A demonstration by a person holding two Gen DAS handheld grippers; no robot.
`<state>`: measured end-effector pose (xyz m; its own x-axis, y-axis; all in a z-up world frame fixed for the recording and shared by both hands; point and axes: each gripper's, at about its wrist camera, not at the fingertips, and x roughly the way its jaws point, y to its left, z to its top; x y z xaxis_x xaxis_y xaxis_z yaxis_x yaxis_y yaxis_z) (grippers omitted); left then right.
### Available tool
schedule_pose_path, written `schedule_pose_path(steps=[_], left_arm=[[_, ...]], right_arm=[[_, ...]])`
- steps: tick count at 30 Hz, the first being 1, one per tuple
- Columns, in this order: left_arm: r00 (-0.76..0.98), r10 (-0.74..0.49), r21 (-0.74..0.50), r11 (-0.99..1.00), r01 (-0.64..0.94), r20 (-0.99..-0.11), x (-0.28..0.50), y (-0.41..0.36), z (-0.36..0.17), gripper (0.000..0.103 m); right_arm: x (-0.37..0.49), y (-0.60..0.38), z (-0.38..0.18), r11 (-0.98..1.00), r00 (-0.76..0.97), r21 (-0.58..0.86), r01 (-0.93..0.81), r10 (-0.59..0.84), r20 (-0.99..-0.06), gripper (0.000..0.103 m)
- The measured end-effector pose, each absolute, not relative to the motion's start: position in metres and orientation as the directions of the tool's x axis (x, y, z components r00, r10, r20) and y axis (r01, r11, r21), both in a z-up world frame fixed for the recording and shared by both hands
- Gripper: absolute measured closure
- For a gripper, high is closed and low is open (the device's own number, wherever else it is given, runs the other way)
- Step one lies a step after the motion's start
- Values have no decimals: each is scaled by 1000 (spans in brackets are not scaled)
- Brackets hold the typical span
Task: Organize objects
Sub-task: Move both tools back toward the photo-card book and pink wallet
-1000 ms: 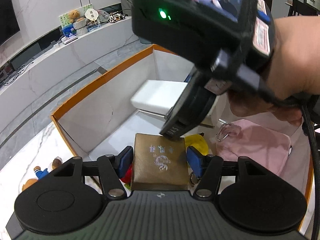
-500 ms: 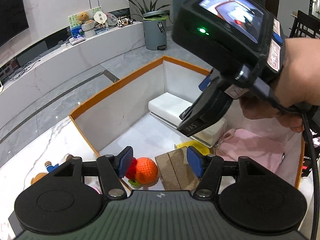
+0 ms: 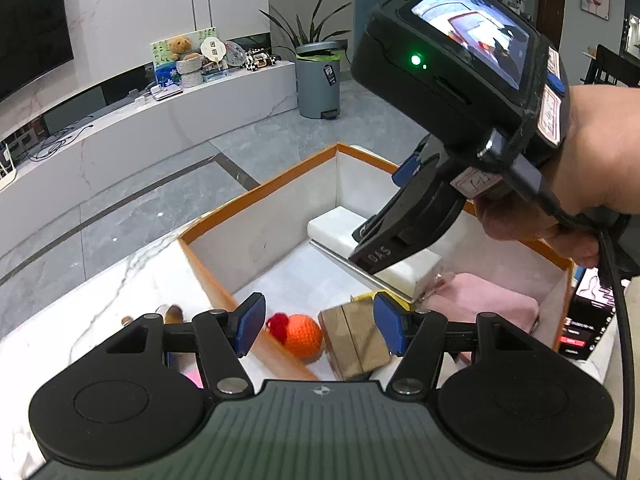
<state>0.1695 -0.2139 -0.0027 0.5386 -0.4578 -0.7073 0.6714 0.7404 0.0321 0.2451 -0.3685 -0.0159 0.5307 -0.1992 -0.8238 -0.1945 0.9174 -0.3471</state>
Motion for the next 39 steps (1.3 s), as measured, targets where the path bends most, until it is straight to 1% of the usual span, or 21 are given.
schedule_pose_path(steps=[3,7,11,13,14,16,22,27,30,33,36,39], left_arm=[[553,-444,46,749,661,-705,165,-203,1,32],[548,-465,-14,771,637,-696,159,-183,4,32],[564,-446,-5,788,616,-695,153,-169,8,32],[568,-458,-46,804,593,-684,149,-156,10,32],[564,-475,-87,811,579,-676,145,-146,10,31],[567,-480,-122,824,554,-669,137,-130,7,30],[574,-458,-127,844,522,-679,113,-102,-7,30],[567,-449,-158,859,487,-691,102,-81,-17,30],[573,-447,-178,868,464,-687,96,-67,-20,30],[555,-471,-211,858,468,-685,88,-51,-28,27],[547,-448,-188,865,465,-707,83,-36,-40,27],[564,-419,-173,882,438,-711,84,-18,-48,27]], right_arm=[[239,-361,-10,913,537,-354,-201,-199,-820,40],[232,-351,-2,915,547,-345,-211,-182,-817,40],[219,-339,3,908,554,-353,-227,-178,-813,40],[215,-335,6,908,561,-350,-229,-171,-810,39],[210,-332,9,910,566,-346,-230,-164,-808,39],[204,-329,13,921,578,-319,-223,-139,-804,39],[185,-312,16,945,597,-255,-204,-87,-797,39],[158,-289,19,966,636,-158,-203,7,-772,39],[146,-271,17,973,654,-108,-202,52,-755,37],[138,-254,10,978,660,-46,-203,102,-744,34],[135,-237,1,974,653,-29,-225,129,-746,34],[140,-224,-11,975,644,-10,-223,139,-753,33]])
